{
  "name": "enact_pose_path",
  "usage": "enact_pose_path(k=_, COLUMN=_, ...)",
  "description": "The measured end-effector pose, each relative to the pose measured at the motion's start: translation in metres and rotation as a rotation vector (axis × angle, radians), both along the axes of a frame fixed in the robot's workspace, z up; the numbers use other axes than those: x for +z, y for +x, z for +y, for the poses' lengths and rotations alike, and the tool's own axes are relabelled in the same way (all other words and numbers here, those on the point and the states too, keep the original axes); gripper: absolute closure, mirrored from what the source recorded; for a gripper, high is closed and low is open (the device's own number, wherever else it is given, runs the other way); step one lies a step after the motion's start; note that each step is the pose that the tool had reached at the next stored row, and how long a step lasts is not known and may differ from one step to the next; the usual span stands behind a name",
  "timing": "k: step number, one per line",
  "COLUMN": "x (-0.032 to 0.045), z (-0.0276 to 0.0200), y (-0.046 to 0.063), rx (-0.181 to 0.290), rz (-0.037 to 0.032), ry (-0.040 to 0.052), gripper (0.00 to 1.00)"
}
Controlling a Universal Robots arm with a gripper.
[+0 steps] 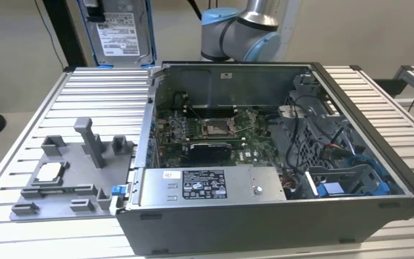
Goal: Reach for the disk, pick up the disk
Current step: 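Pick up the disk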
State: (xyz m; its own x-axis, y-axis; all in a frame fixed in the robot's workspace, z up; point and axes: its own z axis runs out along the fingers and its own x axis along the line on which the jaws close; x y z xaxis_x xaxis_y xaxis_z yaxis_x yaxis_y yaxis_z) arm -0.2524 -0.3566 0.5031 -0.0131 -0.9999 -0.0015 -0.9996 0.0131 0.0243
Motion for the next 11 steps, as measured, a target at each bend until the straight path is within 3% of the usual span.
enact_pose_path(k=11, x=-0.0001, z=0.0, y=0.034, rx=0.0, rz=-0.0001, ry=0.0001, gripper=1.0)
